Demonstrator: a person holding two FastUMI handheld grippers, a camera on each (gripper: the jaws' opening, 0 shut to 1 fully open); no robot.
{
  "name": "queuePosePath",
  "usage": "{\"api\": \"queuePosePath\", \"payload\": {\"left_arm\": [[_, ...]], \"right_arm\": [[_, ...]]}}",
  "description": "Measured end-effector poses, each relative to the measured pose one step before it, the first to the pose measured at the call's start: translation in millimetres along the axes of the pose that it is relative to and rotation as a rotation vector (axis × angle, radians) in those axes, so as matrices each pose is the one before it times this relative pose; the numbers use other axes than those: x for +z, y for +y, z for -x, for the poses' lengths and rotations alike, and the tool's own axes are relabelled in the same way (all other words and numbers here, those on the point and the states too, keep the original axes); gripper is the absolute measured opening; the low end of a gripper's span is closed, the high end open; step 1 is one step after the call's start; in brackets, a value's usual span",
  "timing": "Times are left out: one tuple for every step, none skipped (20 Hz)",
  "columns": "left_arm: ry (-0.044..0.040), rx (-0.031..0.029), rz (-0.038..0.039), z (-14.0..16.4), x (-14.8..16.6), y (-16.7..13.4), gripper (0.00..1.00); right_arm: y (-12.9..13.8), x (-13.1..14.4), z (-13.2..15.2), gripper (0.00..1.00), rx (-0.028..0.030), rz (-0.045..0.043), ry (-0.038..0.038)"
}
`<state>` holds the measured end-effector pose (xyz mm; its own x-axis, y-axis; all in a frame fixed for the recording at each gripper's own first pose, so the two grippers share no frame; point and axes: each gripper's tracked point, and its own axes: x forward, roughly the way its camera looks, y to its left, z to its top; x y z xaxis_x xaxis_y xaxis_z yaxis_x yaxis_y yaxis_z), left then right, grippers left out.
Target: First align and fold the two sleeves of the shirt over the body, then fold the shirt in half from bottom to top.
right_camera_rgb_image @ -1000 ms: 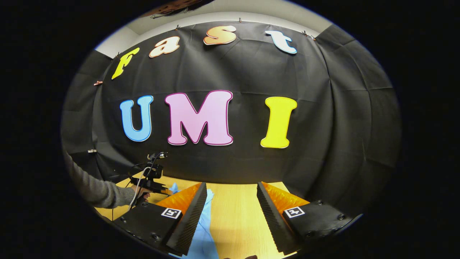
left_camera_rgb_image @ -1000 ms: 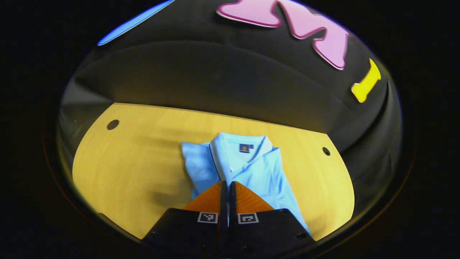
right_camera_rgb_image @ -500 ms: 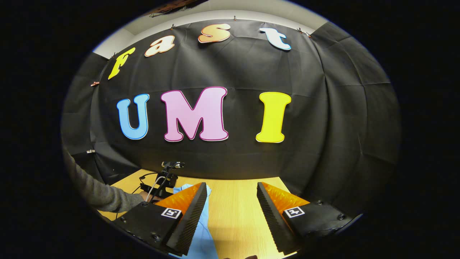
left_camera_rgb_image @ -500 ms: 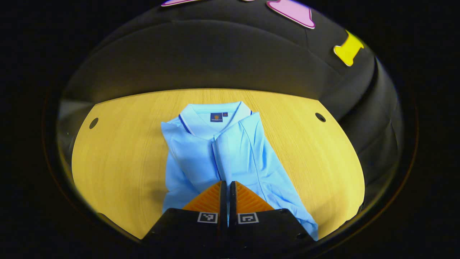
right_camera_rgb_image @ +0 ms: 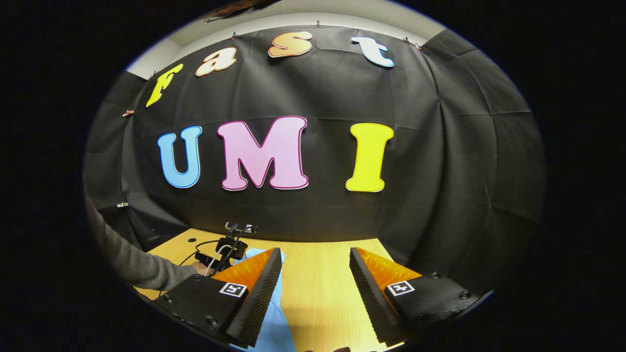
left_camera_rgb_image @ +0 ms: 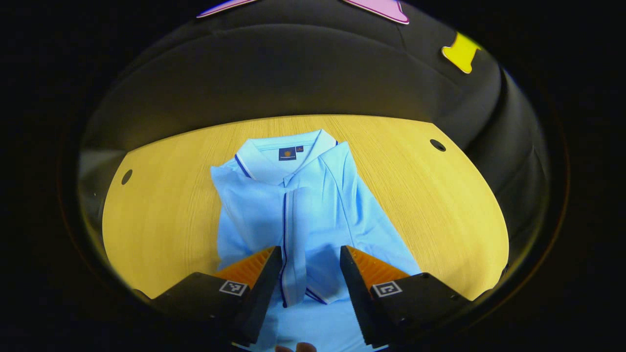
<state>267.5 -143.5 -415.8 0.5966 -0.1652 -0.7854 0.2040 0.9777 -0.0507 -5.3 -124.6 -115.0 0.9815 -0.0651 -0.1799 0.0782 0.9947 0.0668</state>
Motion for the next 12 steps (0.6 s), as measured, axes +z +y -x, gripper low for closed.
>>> {"api": "queuePosePath", "payload": {"left_arm": [[-0.00387,0.00279,0.00236,1.87,0.95,-0.5,0.78],[-0.00504,0.00072,0.00194,2.28,1.06,-0.84,0.79],[-0.01364,0.00918,-0.00096,3.11,2.91,1.35,0.85],[-0.02339,0.00632,-0.00245,6.27,5.83,0.71,0.86],[-0.03567,0.00449,-0.00118,11.49,7.59,0.33,0.87],[-0.03306,0.00136,0.00182,14.05,7.51,0.32,0.88],[-0.04384,-0.00178,0.00141,16.69,10.53,0.02,0.88],[-0.04552,-0.00029,-0.00532,20.36,11.14,0.9,0.88],[-0.04973,-0.00093,-0.00659,22.98,10.83,2.03,0.88],[-0.04145,-0.00317,-0.00816,23.68,7.84,1.2,0.88],[-0.03877,0.00046,-0.00827,25.25,7.93,2.77,0.88],[-0.03722,-0.00249,-0.0047,28.92,7.85,1.45,0.88]], "right_arm": [[0.7,0.71,1.01,0.88,0.00057,0.00022,-0.00031],[0.19,0.13,0.7,0.88,0.00034,0.0006,-0.00094],[-0.21,-0.2,1.35,0.88,-0.00052,0.00097,-0.00141],[1.13,0.18,-0.22,0.88,0.00145,0.00022,0.0008],[0.71,-0.03,0.99,0.88,0.0019,-0.00233,0.00128],[1.64,0.91,0.56,0.88,0.00308,-0.00481,-0.00059],[2.75,0.96,0.31,0.88,0.0043,-0.00532,-0.00225],[2.78,0.97,-0.19,0.88,0.00531,-0.00243,-0.00203],[3.71,0.96,0.61,0.88,0.007,0.00194,-0.00248],[5.11,0.69,0.74,0.88,0.00787,0.0041,-0.00136],[5.66,0.06,1.79,0.88,0.01112,0.00389,0.00162],[4.91,-1.15,2.02,0.88,0.0097,0.00338,0.00166]]}}
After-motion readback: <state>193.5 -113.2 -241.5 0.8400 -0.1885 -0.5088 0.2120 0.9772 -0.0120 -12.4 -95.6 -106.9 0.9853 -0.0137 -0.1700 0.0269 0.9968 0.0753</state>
